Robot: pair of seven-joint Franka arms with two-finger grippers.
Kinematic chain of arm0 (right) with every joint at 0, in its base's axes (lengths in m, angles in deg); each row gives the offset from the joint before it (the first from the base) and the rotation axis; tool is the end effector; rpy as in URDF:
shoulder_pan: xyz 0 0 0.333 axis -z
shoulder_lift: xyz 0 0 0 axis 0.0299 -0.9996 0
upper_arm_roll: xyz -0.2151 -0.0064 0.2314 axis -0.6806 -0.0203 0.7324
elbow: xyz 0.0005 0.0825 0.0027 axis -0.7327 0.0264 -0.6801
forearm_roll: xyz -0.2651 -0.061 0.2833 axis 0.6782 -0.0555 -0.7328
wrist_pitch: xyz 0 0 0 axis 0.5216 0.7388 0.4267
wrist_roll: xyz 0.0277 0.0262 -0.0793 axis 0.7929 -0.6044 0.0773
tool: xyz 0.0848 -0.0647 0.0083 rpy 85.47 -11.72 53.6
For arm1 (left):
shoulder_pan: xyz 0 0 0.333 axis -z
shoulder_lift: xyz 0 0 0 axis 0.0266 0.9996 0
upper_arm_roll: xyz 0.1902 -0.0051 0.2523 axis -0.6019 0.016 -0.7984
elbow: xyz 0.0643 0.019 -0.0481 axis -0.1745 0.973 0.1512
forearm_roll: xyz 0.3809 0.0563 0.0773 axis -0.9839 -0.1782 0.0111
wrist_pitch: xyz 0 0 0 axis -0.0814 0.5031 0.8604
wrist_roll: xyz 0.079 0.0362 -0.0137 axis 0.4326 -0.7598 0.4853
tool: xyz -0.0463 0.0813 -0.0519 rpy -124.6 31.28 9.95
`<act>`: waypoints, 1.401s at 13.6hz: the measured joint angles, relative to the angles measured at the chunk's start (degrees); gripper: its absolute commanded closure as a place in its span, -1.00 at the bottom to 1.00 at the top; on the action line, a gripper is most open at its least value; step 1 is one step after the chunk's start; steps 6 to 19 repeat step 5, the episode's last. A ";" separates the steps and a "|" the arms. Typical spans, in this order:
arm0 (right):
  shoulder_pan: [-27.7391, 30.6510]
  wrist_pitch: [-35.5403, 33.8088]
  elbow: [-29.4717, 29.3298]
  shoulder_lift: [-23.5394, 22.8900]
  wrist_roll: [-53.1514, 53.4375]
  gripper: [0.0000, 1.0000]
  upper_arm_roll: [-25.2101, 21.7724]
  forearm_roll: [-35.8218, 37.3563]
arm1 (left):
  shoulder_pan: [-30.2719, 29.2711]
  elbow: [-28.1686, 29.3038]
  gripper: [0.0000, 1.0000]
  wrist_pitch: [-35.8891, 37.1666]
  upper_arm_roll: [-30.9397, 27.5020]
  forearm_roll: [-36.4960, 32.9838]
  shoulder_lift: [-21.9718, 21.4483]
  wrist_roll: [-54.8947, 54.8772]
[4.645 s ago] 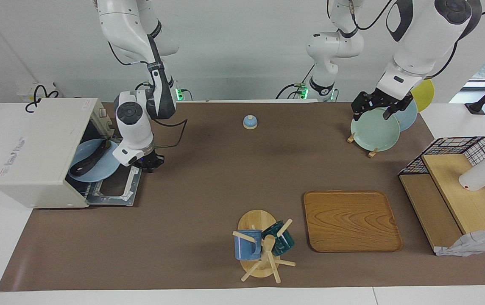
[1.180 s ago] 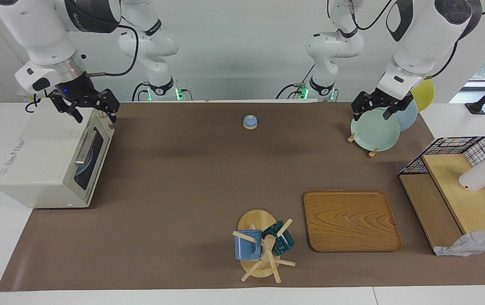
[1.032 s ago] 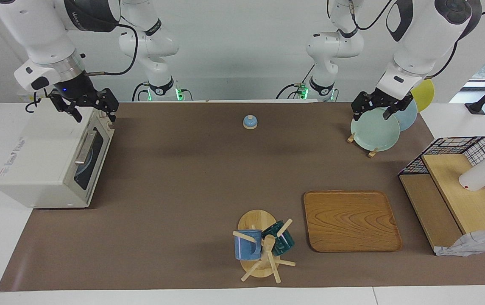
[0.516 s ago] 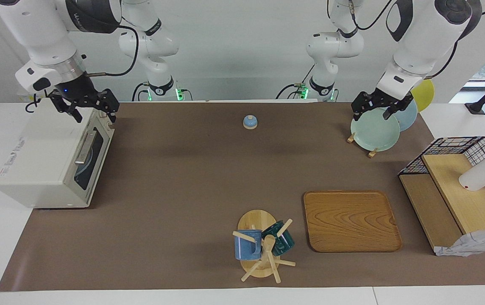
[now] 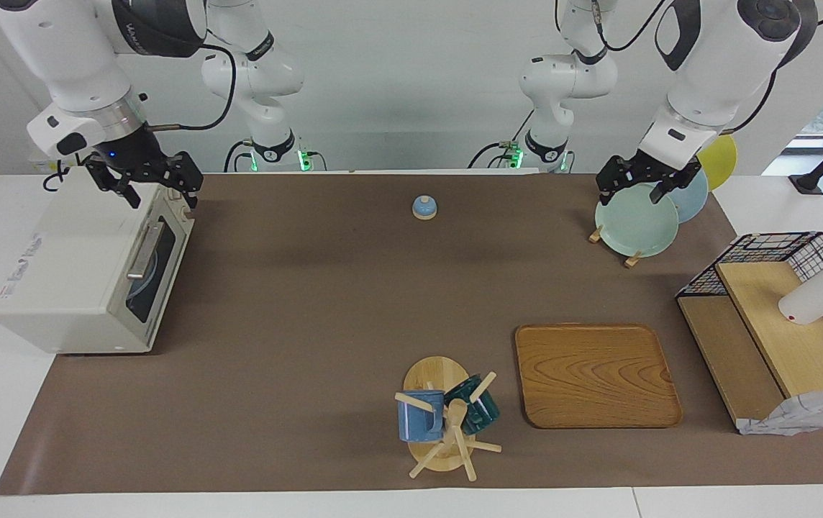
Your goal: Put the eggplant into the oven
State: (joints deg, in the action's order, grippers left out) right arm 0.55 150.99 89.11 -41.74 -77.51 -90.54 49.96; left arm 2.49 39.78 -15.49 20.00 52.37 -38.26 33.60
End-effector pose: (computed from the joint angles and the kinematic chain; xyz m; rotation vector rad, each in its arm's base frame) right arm 0.5499 -0.0223 0.6102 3.1302 -0.0280 -0.0094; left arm 0.5355 -0.0933 0.5996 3.1222 -0.0547 -0.1175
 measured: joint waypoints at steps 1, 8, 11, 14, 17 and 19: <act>0.00 0.00 0.00 0.00 0.00 -1.00 0.08 0.00 | 0.00 0.00 -1.00 0.00 0.00 0.00 0.00 0.00; 0.00 0.00 0.00 0.00 0.00 -1.00 0.22 0.00 | 0.00 0.00 -1.00 0.00 0.00 0.00 0.00 0.00; 0.00 0.00 0.00 0.00 0.00 -1.00 0.22 0.00 | 0.00 0.00 -1.00 0.00 0.00 0.00 0.00 0.00; 0.00 0.00 0.00 0.00 0.00 -1.00 0.22 0.00 | 0.00 0.00 -1.00 0.00 0.00 0.00 0.00 0.00; 0.00 0.00 0.00 0.00 0.00 -1.00 0.22 0.00 | 0.00 0.00 -1.00 0.00 0.00 0.00 0.00 0.00; 0.00 0.00 0.00 0.00 0.00 -1.00 0.22 0.00 | 0.00 0.00 -1.00 0.00 0.00 0.00 0.00 0.00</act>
